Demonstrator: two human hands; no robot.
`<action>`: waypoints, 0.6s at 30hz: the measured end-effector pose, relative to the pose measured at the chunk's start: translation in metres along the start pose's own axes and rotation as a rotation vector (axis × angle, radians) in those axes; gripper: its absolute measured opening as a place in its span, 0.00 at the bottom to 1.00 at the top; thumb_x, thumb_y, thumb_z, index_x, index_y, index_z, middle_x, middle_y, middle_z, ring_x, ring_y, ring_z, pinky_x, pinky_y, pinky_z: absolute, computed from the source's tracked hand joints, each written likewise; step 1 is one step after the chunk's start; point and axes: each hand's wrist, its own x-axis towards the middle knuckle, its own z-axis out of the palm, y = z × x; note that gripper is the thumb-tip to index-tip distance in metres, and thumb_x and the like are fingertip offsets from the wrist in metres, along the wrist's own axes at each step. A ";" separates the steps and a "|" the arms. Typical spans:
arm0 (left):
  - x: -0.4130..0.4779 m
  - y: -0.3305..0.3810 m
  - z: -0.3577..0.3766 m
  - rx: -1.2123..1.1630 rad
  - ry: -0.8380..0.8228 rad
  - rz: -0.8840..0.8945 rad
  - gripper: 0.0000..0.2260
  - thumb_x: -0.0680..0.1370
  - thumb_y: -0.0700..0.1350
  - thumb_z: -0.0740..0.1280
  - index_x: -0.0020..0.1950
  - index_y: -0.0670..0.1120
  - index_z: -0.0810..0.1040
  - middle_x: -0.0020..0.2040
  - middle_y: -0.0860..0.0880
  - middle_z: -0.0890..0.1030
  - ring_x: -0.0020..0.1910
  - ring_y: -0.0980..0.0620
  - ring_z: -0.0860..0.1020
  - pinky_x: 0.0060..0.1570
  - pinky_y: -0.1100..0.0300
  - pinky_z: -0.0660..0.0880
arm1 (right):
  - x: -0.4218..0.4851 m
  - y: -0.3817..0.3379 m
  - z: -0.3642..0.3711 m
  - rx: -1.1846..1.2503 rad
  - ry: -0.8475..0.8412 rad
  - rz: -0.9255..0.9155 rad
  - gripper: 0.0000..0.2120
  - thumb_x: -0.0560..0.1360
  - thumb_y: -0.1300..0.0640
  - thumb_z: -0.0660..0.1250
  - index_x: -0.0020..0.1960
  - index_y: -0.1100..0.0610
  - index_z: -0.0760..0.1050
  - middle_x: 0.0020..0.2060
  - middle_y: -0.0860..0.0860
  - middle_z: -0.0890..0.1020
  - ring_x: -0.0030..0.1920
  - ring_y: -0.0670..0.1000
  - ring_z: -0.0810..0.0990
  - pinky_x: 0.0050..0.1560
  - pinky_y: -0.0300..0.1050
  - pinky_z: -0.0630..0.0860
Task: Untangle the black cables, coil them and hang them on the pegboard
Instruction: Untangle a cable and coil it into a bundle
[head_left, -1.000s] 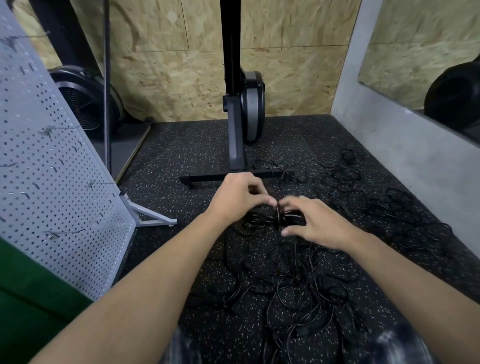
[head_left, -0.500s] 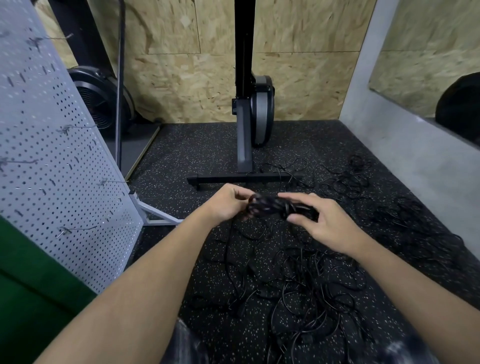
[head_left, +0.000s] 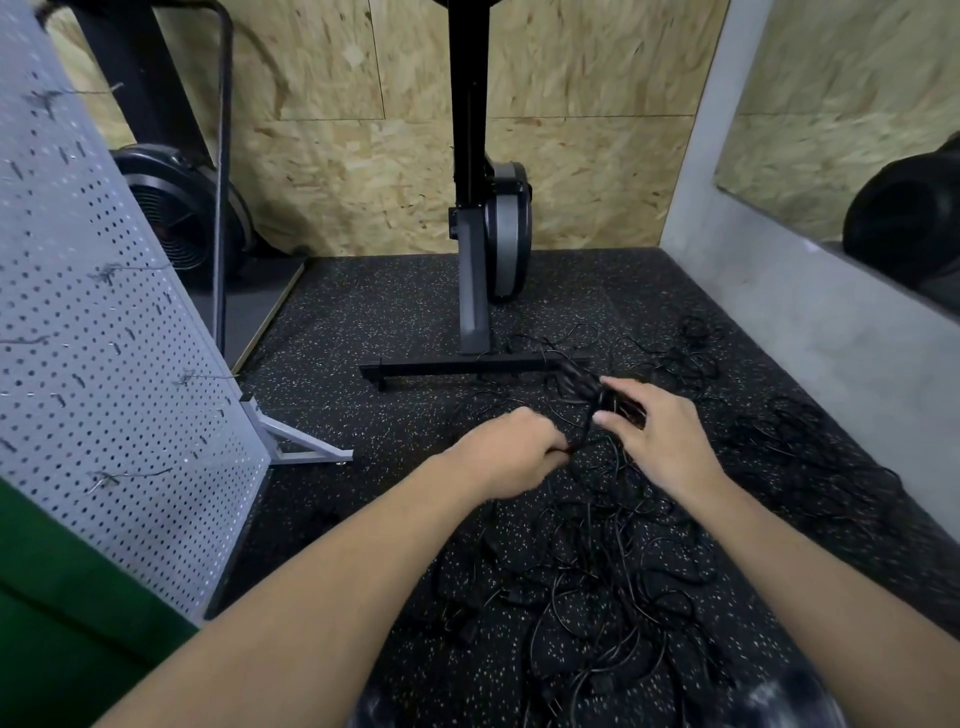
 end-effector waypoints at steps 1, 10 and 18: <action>-0.001 0.005 -0.004 0.075 0.062 0.049 0.12 0.86 0.50 0.63 0.59 0.47 0.85 0.53 0.47 0.83 0.52 0.45 0.81 0.53 0.48 0.79 | 0.002 0.004 -0.001 -0.055 -0.041 -0.018 0.24 0.77 0.54 0.76 0.72 0.54 0.77 0.56 0.53 0.83 0.55 0.51 0.82 0.59 0.39 0.70; -0.005 -0.019 -0.021 -0.157 0.501 0.090 0.08 0.80 0.53 0.72 0.49 0.50 0.87 0.46 0.55 0.83 0.46 0.54 0.81 0.49 0.48 0.80 | -0.004 -0.010 -0.005 -0.097 -0.423 -0.279 0.31 0.76 0.53 0.76 0.77 0.48 0.71 0.63 0.41 0.80 0.47 0.29 0.79 0.52 0.27 0.69; -0.009 -0.046 -0.016 -0.471 0.510 -0.225 0.19 0.66 0.67 0.77 0.39 0.52 0.84 0.37 0.54 0.83 0.40 0.54 0.81 0.44 0.51 0.80 | -0.022 -0.036 -0.006 -0.003 -0.449 -0.290 0.35 0.79 0.50 0.72 0.77 0.33 0.57 0.67 0.49 0.79 0.34 0.28 0.75 0.40 0.31 0.69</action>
